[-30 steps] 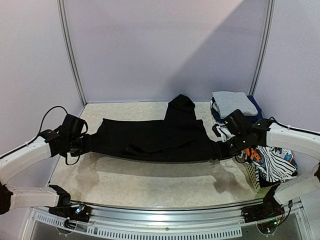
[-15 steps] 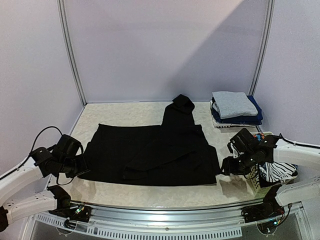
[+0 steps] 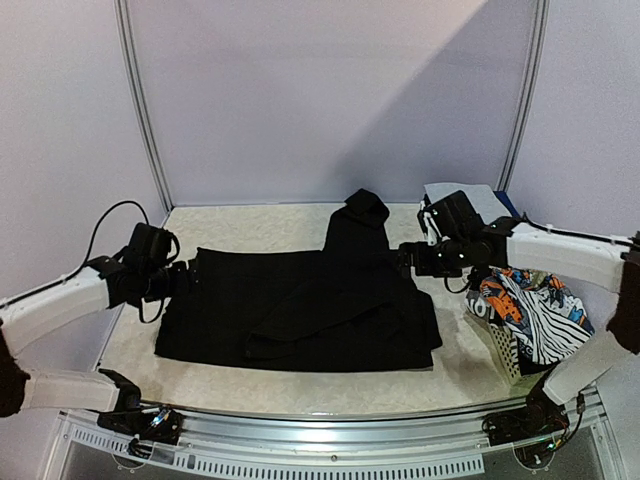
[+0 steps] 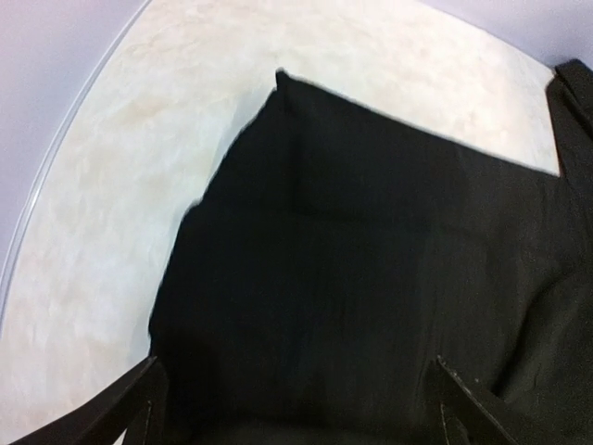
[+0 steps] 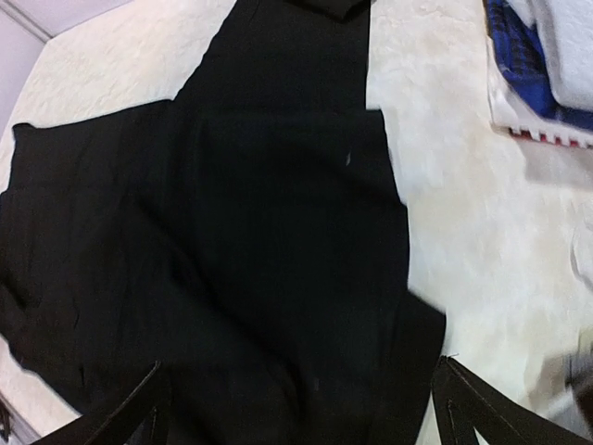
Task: Fold and stack the mixed laundry pile
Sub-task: Adjust the 1/3-folded shirt at the center of the board.
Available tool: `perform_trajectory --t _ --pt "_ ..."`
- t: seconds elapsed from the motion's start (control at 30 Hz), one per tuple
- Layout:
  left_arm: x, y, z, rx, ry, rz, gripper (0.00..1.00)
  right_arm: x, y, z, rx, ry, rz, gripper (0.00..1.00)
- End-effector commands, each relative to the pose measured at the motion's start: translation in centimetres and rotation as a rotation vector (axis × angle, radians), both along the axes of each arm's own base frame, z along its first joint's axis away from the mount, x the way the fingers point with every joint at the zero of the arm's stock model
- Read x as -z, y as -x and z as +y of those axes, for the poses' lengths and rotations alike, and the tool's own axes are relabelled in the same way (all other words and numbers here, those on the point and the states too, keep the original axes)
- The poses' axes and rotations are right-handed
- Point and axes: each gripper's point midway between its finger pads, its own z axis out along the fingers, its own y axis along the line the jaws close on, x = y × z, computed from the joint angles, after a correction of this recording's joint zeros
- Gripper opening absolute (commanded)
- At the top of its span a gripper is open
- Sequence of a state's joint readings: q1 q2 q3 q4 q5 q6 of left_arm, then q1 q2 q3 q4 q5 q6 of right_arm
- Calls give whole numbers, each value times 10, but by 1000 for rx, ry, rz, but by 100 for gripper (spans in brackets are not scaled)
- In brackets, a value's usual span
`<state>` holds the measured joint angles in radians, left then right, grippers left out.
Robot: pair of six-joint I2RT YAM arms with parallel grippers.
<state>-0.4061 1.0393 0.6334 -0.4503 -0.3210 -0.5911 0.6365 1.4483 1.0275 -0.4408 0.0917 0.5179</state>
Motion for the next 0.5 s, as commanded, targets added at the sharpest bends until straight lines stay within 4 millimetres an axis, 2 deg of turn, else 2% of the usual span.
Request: perform_trajectory --t 0.0,0.03,0.07,0.13,0.2,0.3,0.33,0.47 --pt "-14 -74 2 109 9 -62 96 11 -58 -3 -3 44 -21 99" --pt "-7 -87 6 109 3 -36 95 21 -70 -5 1 57 -5 99" --pt "2 -99 9 116 6 -2 94 20 -80 -6 -2 54 -3 99" --pt "27 -125 8 151 81 88 88 32 -100 0 -43 12 31 99" --pt "49 -142 5 181 129 148 83 37 -113 3 -82 -39 64 99" --pt "73 -158 9 183 126 220 80 52 -126 9 -121 -67 106 98" --pt "79 -162 12 177 125 236 80 51 -129 13 -141 -81 109 98" --pt "90 -177 10 175 172 263 77 61 -142 20 -179 -92 130 96"
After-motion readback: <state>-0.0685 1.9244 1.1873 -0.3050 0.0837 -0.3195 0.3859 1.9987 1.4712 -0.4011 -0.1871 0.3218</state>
